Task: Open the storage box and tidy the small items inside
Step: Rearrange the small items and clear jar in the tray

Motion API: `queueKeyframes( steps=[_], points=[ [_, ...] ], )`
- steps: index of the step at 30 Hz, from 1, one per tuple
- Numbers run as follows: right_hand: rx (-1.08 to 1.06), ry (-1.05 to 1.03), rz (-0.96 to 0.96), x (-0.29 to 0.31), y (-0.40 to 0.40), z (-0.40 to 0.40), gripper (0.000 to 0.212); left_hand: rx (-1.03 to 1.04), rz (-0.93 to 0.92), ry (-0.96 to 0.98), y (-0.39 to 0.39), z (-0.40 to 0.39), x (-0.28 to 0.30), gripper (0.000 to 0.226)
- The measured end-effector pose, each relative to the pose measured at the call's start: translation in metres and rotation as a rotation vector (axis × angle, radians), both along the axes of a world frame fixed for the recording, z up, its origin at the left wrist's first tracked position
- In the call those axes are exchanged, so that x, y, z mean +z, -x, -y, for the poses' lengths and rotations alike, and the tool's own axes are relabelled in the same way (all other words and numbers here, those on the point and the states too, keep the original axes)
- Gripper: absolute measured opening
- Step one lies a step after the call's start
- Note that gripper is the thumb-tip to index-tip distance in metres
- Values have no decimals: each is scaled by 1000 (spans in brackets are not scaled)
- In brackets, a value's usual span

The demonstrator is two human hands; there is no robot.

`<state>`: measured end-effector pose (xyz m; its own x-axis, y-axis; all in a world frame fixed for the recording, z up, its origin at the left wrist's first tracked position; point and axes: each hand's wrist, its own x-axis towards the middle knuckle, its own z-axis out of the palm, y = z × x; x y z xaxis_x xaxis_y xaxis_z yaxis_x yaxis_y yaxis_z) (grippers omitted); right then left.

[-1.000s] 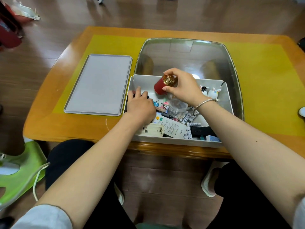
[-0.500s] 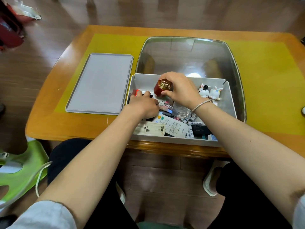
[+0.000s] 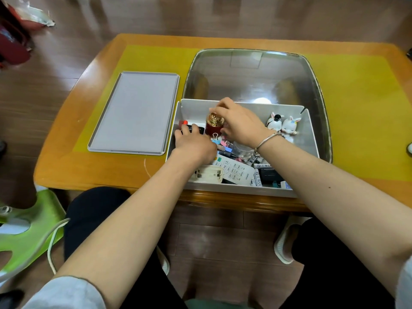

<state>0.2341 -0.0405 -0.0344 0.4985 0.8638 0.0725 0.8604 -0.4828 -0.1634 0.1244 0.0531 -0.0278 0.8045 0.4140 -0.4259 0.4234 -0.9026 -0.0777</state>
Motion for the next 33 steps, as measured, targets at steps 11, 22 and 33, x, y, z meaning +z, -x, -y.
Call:
queueKeyframes(
  steps=[11, 22, 33],
  points=[
    [-139, -81, -82, 12, -1, 49, 38, 69, 566, 98, -15, -13, -3, 46],
    [-246, -9, -149, 5, 13, 65, 41, -54, 583, -3, -27, -12, -27, 46],
    [-286, 6, -226, 4, 21, 72, 60, -85, 652, 25, -23, -11, -17, 38]
  ],
)
